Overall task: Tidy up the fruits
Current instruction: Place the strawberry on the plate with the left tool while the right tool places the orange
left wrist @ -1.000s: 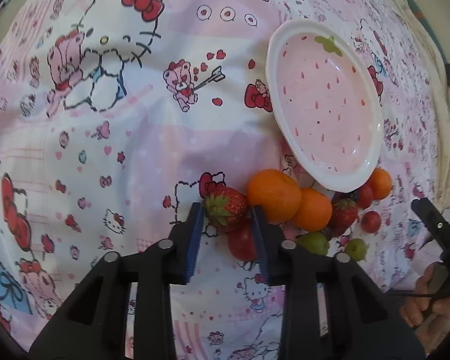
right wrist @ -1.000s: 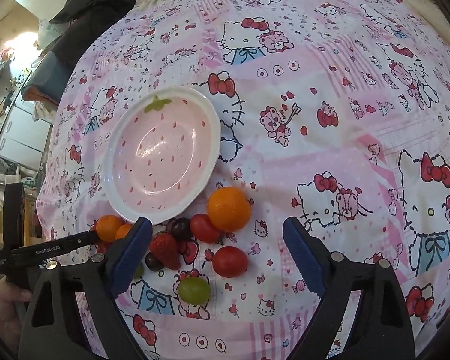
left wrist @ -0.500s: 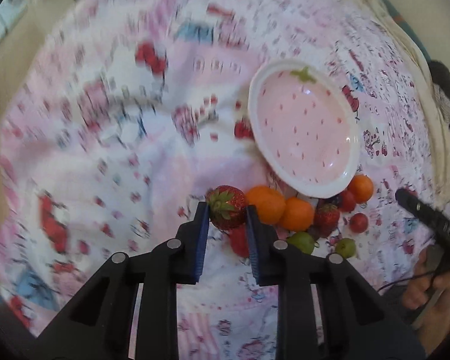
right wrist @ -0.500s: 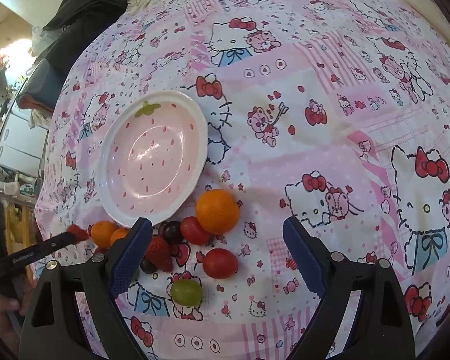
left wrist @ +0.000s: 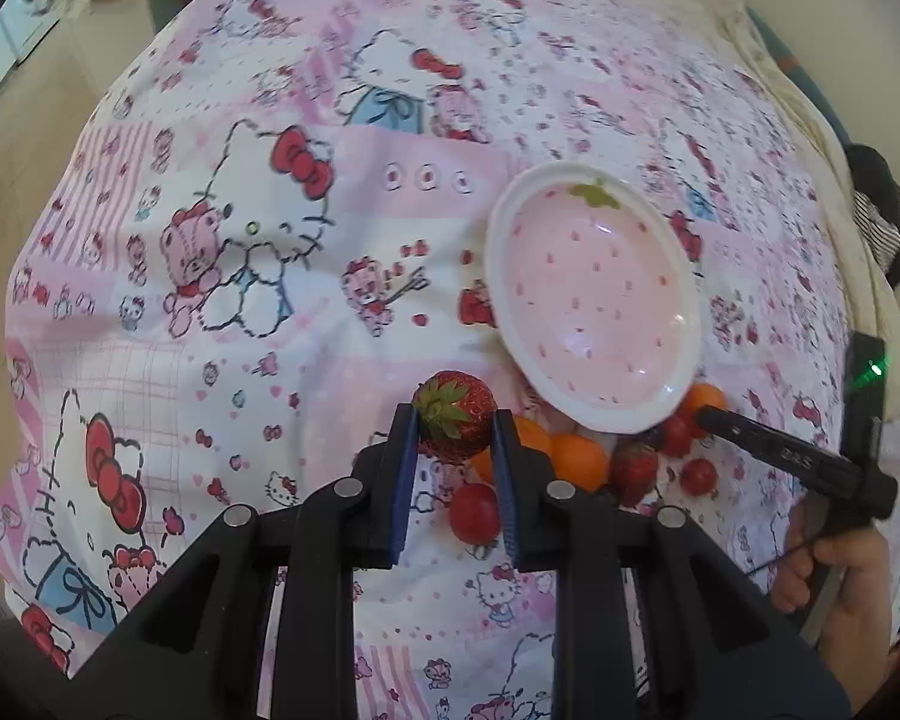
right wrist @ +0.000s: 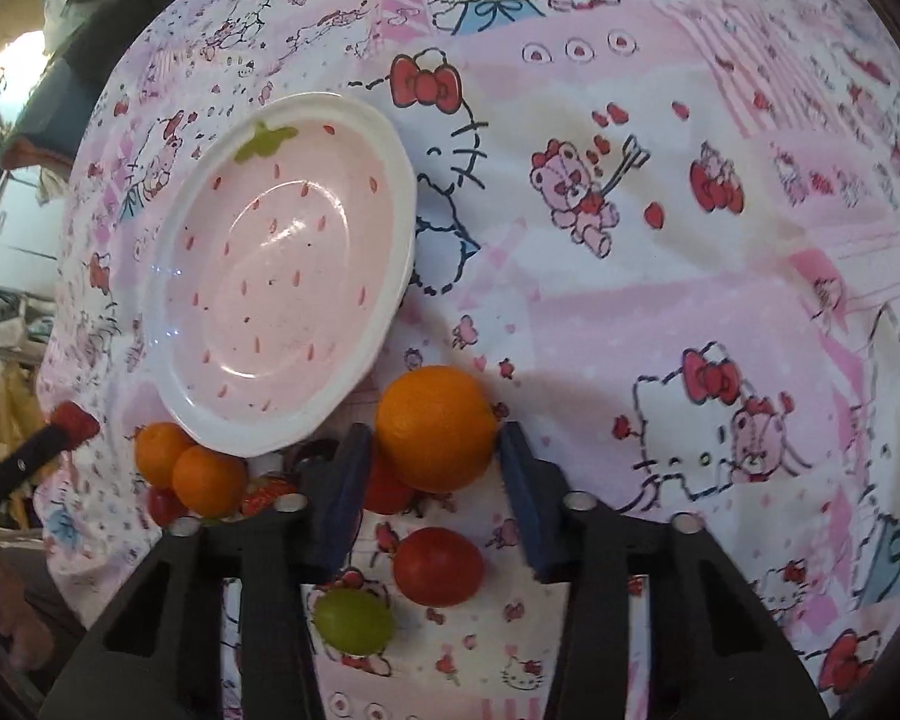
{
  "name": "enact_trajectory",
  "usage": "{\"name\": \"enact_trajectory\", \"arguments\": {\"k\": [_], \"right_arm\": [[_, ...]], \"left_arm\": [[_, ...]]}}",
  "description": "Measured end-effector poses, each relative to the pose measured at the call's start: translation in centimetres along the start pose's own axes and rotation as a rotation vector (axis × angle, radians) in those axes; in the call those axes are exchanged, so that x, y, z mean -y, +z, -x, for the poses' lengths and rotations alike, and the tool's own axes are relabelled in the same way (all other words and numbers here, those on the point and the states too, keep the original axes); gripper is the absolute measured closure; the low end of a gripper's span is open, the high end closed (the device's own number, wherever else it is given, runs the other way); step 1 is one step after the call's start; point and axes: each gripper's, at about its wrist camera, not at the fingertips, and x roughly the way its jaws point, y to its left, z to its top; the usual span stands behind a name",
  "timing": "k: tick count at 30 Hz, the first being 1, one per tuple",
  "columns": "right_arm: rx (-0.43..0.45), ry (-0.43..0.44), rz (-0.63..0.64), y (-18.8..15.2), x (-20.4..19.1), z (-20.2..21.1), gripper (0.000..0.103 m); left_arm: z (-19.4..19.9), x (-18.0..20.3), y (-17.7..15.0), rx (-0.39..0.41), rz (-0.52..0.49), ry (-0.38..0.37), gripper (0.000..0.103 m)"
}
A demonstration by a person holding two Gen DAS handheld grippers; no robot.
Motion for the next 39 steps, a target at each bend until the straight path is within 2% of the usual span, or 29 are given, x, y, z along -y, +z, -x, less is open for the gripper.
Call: {"name": "enact_trajectory", "arguments": {"k": [3, 8, 10, 14, 18, 25, 33, 39], "right_arm": [[0.028, 0.014, -0.010, -0.3, 0.2, 0.8, 0.062], [0.111, 0.066, -0.018, -0.4, 0.3, 3.5, 0.062], [0.149, 0.121, -0.031, -0.3, 0.3, 4.7, 0.062], [0.216, 0.195, -0.013, 0.6, -0.6, 6.6, 0.062], [0.243, 0.206, 0.017, 2.3, -1.6, 7.1, 0.062], [0.229, 0.210, 0.026, 5.8, -2.3, 5.2, 0.062], [0.168, 0.206, 0.053, 9.2, -3.3, 1.1, 0.062], [0.128, 0.188, 0.049, 9.6, -3.7, -1.5, 0.062]], "left_arm": [[-0.6, -0.2, -0.1, -0.023, 0.016, -0.021, 0.082], [0.4, 0.8, -0.2, 0.030, -0.045, 0.013, 0.082], [1.0, 1.2, 0.0, 0.055, -0.058, 0.012, 0.082], [2.1, 2.4, 1.6, 0.097, -0.094, 0.004, 0.082], [2.3, 4.2, 3.9, 0.124, -0.131, -0.010, 0.082], [-1.4, 5.5, 7.6, 0.087, -0.155, -0.063, 0.082], [-6.4, 7.0, 9.6, 0.056, -0.221, -0.038, 0.082], [-8.7, 6.9, 10.3, 0.038, -0.254, -0.035, 0.082]]}}
